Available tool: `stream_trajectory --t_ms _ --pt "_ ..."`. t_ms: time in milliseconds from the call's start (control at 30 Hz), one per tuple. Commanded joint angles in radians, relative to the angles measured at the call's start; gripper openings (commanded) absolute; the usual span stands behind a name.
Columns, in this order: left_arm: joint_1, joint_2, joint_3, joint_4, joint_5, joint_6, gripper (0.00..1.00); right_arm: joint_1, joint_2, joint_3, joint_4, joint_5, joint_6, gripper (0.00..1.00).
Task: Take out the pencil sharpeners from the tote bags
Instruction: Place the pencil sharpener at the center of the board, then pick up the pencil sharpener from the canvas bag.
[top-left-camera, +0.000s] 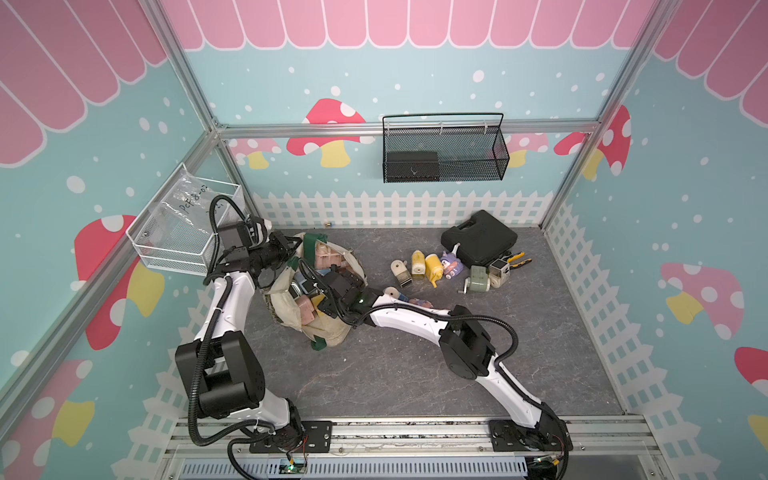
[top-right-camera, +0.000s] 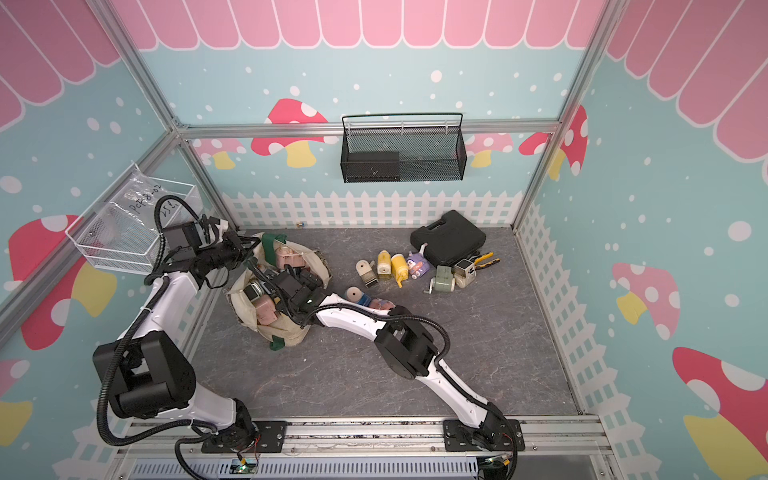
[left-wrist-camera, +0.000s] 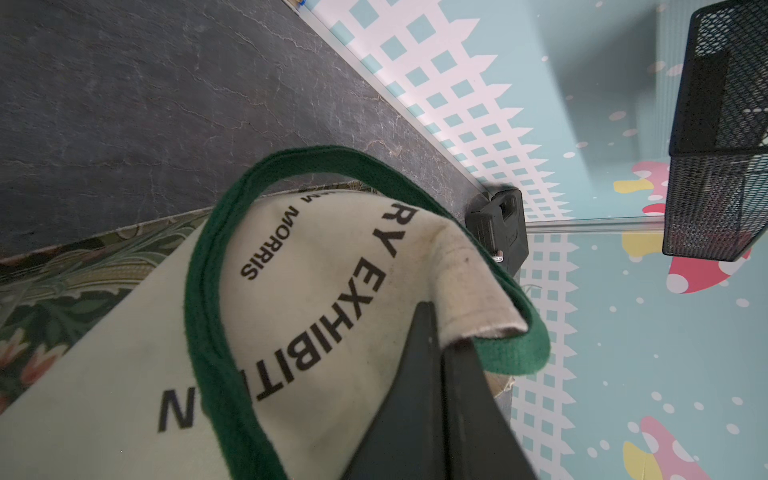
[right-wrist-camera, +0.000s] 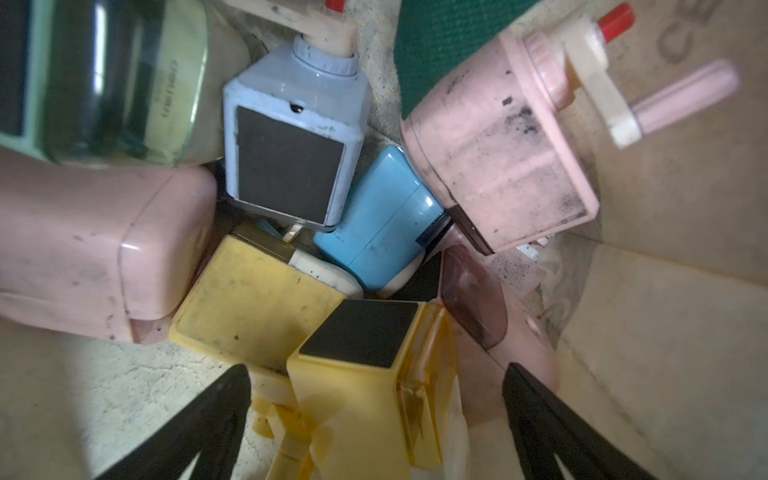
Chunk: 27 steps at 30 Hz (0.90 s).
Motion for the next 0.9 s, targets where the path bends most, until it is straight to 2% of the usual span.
stream_trajectory --t_ms 0,233,467,600,867 --pt "0.007 -0.010 -0.003 0.031 0.018 -0.005 0.00 -0.008 0.045 0.035 -0.052 0.061 -0.023 0.95" --pt "0.009 -0.010 -0.003 0.032 0.018 -0.006 0.00 -0.008 0.094 0.084 -0.083 0.088 -0.035 0.91" --pt "0.009 -0.010 -0.003 0.031 0.018 -0.007 0.00 -0.008 0.137 0.148 -0.118 0.102 -0.055 0.80" --pt "0.008 -0.009 -0.003 0.032 0.018 -0.007 0.00 -0.007 0.130 0.153 -0.116 0.094 -0.056 0.71" --pt "0.008 -0.009 -0.003 0.032 0.018 -0.007 0.00 -0.003 0.084 0.160 -0.099 0.046 -0.067 0.64"
